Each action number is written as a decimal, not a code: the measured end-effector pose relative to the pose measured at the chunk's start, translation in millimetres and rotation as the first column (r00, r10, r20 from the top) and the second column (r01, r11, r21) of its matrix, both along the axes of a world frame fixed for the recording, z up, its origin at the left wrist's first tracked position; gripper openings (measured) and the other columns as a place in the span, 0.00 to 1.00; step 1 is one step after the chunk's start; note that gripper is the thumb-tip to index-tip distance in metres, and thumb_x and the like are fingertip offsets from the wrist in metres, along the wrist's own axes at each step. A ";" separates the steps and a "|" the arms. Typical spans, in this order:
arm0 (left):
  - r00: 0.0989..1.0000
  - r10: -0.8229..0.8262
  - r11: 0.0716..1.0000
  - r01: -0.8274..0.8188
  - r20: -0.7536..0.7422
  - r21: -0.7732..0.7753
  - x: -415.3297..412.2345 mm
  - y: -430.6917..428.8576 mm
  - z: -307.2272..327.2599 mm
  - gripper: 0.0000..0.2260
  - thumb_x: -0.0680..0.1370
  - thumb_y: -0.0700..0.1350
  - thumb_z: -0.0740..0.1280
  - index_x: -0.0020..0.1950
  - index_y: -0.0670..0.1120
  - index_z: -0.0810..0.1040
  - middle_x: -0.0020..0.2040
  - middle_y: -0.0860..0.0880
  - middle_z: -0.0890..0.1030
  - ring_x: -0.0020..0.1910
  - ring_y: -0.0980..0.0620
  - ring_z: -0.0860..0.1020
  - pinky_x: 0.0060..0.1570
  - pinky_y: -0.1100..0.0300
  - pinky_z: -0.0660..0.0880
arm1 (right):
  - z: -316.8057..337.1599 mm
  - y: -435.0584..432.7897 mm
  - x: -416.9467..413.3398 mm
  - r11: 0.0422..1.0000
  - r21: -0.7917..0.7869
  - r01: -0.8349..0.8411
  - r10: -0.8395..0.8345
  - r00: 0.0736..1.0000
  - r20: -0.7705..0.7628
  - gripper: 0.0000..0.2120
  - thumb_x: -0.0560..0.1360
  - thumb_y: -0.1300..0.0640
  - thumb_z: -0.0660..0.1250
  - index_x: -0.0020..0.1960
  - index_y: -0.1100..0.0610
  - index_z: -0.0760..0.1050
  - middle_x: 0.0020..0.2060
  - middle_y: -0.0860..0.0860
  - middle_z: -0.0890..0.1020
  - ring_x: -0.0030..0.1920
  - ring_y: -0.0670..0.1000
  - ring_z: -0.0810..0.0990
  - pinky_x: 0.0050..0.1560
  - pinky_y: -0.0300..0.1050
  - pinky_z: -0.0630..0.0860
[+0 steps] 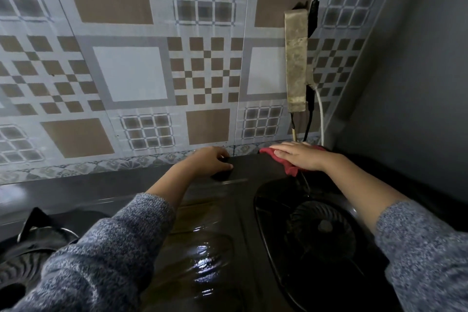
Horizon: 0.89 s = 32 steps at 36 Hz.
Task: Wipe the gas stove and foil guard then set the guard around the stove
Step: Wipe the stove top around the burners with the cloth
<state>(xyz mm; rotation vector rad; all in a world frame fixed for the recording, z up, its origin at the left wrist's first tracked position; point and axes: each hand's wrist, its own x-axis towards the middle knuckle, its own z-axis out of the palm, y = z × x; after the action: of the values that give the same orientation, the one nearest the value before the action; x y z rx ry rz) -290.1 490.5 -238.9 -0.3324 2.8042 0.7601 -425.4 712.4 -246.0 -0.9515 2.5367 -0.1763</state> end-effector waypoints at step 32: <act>0.998 0.049 0.995 -0.046 -0.038 0.093 -7.2 14.5 -0.4 0.18 0.77 0.48 0.65 0.66 0.46 0.72 0.64 0.43 0.75 0.61 0.44 0.73 0.55 0.57 0.69 | -8.4 28.9 8.0 0.948 0.055 0.313 -0.310 0.949 -0.052 0.26 0.78 0.37 0.41 0.74 0.41 0.41 0.76 0.51 0.40 0.75 0.54 0.34 0.72 0.53 0.34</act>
<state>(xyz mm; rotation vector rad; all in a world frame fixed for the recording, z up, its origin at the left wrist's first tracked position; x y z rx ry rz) -297.4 505.0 -239.3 -0.3730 2.7966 0.9133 -417.4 741.3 -254.4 -0.5297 2.7021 -0.1692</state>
